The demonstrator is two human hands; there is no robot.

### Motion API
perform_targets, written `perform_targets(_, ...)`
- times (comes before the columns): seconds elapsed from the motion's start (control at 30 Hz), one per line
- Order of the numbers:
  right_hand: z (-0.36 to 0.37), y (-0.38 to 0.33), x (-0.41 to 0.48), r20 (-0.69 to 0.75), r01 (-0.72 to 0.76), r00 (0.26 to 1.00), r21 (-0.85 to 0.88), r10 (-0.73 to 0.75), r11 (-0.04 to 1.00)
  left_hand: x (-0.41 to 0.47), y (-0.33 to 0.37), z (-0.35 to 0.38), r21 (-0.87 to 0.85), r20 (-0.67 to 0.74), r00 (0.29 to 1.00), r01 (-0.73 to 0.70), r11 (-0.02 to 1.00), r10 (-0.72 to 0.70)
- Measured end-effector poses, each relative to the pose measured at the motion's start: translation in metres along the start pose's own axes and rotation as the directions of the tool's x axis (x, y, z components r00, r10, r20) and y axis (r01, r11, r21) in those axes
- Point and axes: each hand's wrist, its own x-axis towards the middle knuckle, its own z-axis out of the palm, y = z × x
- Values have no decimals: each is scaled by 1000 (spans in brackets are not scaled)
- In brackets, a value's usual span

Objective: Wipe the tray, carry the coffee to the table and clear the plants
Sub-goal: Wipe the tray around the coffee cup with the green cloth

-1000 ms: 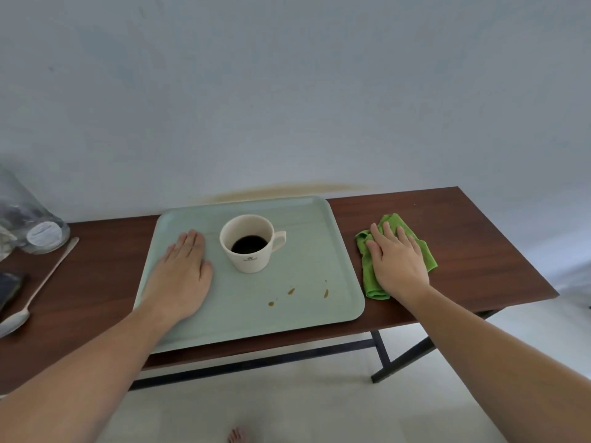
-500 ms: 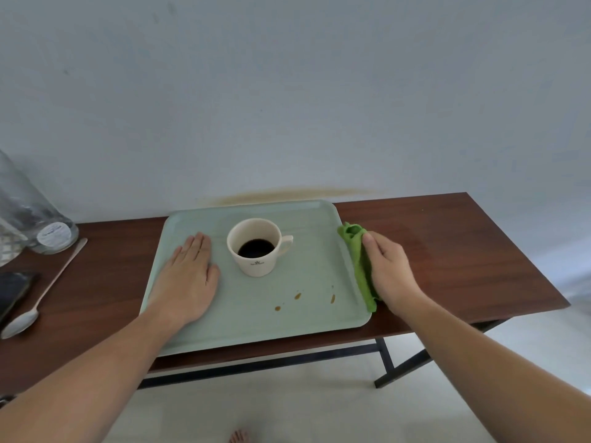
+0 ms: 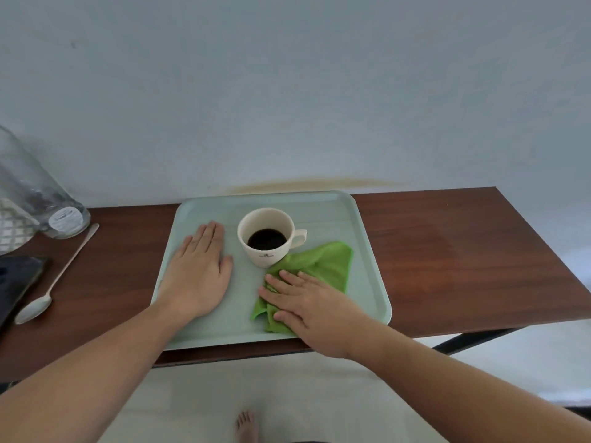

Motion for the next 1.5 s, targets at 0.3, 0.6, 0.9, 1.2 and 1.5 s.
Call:
perform_targets(0.3,-1,35,-16,-97,-437,899,-124,427,891,2,-1,2,29,3,1000,-8,1000,8)
perform_targets(0.6,0,15,-4,-132,-552,831,-82,540,830,7,6,4,49,5,997,72,996,-73)
perform_targets(0.9,-17,46,28,-120,-502,862,-73,492,862,4,-5,5,66,10,998,60,996,-61)
perform_targets(1.2,4,-8,0,-156,-513,853,-70,498,856,3,4,0,58,7,996,86,995,-87)
perform_targets(1.5,-31,70,61,-93,-481,876,-123,473,868,2,0,5,56,2,999,43,998,-43)
